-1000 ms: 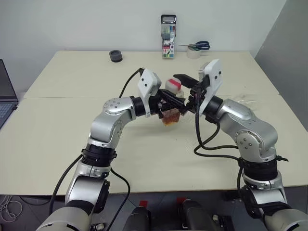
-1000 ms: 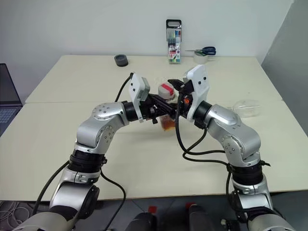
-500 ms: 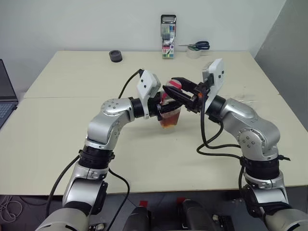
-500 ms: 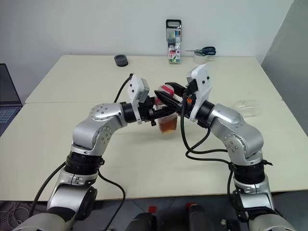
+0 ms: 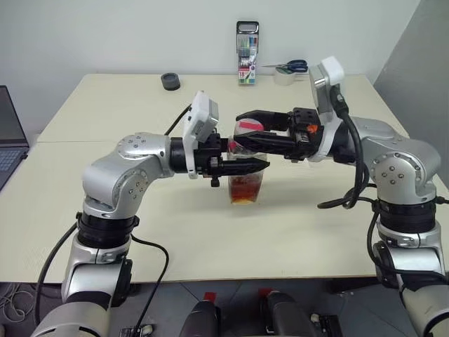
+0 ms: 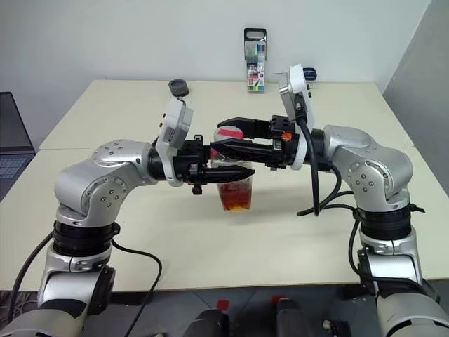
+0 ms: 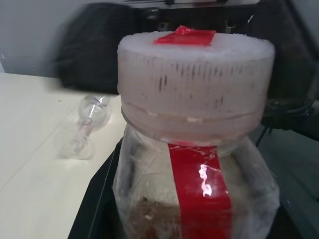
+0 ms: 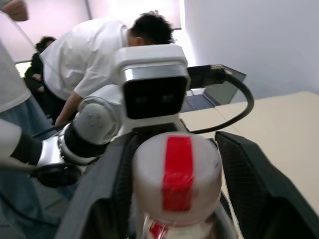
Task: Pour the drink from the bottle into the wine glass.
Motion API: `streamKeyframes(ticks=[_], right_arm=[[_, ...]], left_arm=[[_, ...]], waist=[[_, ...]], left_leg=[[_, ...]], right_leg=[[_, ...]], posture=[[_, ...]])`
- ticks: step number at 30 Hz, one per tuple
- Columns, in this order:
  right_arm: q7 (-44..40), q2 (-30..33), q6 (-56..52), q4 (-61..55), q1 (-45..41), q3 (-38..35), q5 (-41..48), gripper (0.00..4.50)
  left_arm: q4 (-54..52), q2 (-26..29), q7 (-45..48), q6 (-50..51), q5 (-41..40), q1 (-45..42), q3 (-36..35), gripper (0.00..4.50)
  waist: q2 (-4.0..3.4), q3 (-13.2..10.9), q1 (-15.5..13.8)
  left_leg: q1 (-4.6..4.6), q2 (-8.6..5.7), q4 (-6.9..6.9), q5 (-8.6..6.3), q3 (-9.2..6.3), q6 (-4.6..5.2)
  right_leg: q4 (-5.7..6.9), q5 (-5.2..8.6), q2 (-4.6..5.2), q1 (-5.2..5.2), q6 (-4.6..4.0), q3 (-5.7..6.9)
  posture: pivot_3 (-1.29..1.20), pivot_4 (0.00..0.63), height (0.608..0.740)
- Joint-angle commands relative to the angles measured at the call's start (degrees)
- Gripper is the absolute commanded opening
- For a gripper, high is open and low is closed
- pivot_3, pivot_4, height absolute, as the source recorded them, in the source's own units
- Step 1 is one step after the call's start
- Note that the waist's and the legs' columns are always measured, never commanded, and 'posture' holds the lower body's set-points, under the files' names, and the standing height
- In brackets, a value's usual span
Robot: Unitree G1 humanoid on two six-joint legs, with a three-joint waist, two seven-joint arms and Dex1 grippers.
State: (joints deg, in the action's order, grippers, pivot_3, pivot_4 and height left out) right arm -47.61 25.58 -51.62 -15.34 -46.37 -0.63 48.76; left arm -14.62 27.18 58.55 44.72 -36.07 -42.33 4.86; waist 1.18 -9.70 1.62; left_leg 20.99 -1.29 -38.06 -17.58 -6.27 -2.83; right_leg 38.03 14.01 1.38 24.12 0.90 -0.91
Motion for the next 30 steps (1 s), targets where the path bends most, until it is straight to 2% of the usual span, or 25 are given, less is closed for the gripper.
streamKeyframes(ticks=[1,3,8,13,22,30], right_arm=[[7.3,0.1,-1.9,-8.2,5.1,-4.2,2.8,3.90],[12.2,0.4,-2.0,-13.1,8.2,-5.1,1.9,4.47],[27.4,-1.8,-4.8,-21.1,10.5,-9.5,4.7,4.47],[36.2,-4.0,-5.7,-24.8,9.3,-7.9,5.4,4.47],[38.4,-4.4,-4.5,-22.7,8.9,-1.5,1.0,4.47],[39.1,-7.0,-3.0,-18.9,6.4,-1.2,-1.1,4.47]], left_arm=[[-3.0,-0.1,-2.4,-2.9,1.0,1.5,-0.7,1.84],[-2.8,-0.3,-3.9,-3.5,1.2,2.6,-1.2,1.84],[1.0,-1.6,-6.4,-6.2,2.7,2.5,-1.3,1.84],[4.2,-3.1,-6.8,-8.9,4.2,0.8,-0.4,1.84],[8.5,-4.4,-5.6,-11.0,5.9,-2.5,0.5,1.84],[8.2,-3.2,-4.8,-10.4,6.2,-2.9,0.3,1.84]], waist=[[0.00,0.0,0.0],[-0.01,0.0,0.0],[-0.01,0.0,0.2],[-0.01,0.0,0.2],[-0.01,0.0,0.1],[-0.02,0.0,0.2]], left_leg=[[0.02,0.00,0.00,0.00,0.03,0.00],[0.02,0.01,0.03,0.01,0.01,-0.01],[-0.05,0.02,0.03,0.01,0.03,-0.01],[-0.06,0.01,0.02,0.01,0.06,-0.01],[-0.05,-0.01,0.03,0.01,0.12,-0.01],[-0.05,0.01,0.03,0.01,0.13,0.00]], right_leg=[[0.01,0.00,0.00,0.05,0.00,-0.05],[0.03,0.00,0.01,0.09,0.00,-0.08],[0.09,0.00,-0.02,0.06,0.00,-0.08],[0.07,0.00,-0.05,0.03,0.00,-0.08],[0.07,0.00,-0.11,0.02,0.00,-0.04],[0.07,0.00,-0.14,0.04,0.00,-0.05]], posture=[[0.00,0.150,0.740],[0.00,0.150,0.740],[0.00,0.150,0.740],[0.00,0.150,0.740],[0.00,0.150,0.740],[0.00,0.150,0.740]])
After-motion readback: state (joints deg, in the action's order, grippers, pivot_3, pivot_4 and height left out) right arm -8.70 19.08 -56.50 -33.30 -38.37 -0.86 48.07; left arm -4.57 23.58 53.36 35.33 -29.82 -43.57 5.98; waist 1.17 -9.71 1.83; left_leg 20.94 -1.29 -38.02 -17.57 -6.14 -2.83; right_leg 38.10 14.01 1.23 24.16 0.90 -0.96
